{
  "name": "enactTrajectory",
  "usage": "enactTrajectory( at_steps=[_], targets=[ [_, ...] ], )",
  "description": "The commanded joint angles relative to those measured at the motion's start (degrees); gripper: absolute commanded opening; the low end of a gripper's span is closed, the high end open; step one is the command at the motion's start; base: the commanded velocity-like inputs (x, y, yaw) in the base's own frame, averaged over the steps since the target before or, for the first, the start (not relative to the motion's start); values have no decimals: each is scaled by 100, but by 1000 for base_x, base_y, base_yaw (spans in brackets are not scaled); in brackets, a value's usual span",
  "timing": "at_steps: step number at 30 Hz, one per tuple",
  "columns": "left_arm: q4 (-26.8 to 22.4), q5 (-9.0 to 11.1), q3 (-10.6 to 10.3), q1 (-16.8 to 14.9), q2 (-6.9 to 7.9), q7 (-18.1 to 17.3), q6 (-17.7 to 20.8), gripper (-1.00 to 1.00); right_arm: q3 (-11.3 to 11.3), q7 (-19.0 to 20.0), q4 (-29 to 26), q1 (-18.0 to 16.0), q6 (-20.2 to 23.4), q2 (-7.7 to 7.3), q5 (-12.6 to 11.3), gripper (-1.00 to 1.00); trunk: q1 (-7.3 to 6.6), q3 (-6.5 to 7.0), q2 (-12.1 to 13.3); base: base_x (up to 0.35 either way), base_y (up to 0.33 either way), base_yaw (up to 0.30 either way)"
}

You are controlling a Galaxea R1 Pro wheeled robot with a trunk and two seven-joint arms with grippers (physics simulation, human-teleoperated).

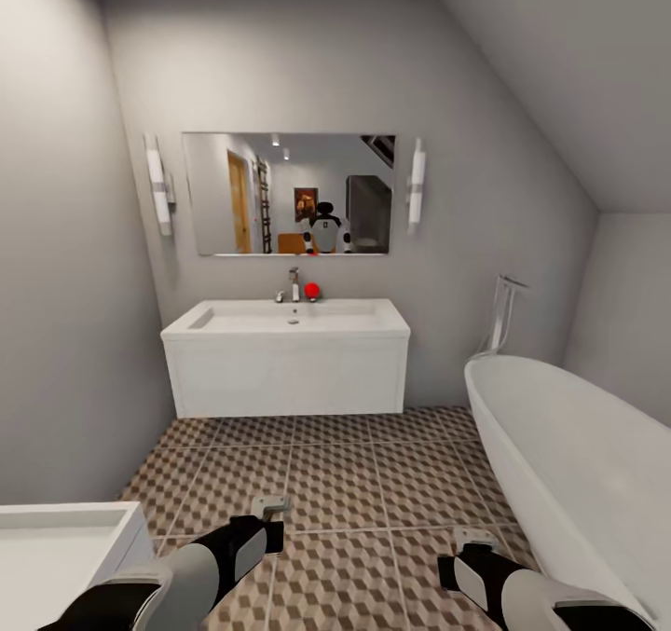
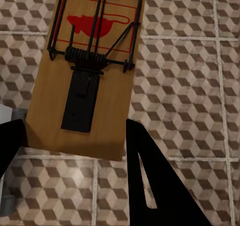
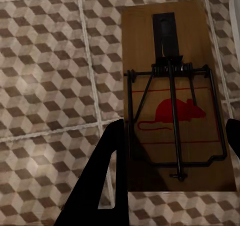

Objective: Take the four mousetraps from the cabinet in the bathroom and place them on the bathroom floor. Make sure all four end up on the same floor surface, and ensure that at least two of them are either under or directly next to the same bathroom sink.

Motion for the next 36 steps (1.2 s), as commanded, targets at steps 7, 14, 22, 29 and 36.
enactTrajectory(
  at_steps=[7, 14, 22, 29, 36],
  targets=[
    [-3, 5, 25, -4, -2, 20, 20, -100, 18, -26, 8, -8, 0, 2, -58, -100, 3, -7, -4, 324, 0, 0],
    [-3, 5, 25, -4, -2, 20, 20, -100, 17, -28, 8, -8, 0, 2, -58, -100, 3, -7, -4, 324, 0, 0],
    [-3, 5, 25, -4, -2, 20, 20, -100, 11, -35, 8, -8, -6, -18, -61, -100, 3, -7, -4, 324, 0, 33],
    [-3, 5, 25, -4, -2, 20, 13, -100, 10, -39, 8, -8, -9, -31, -66, -100, 3, -7, -4, 324, 0, 175],
    [-3, 5, 25, -4, -2, 20, 12, -100, 10, -38, 8, -8, -9, -25, -66, -100, 3, -7, -4, 324, 0, 31]
  ],
)
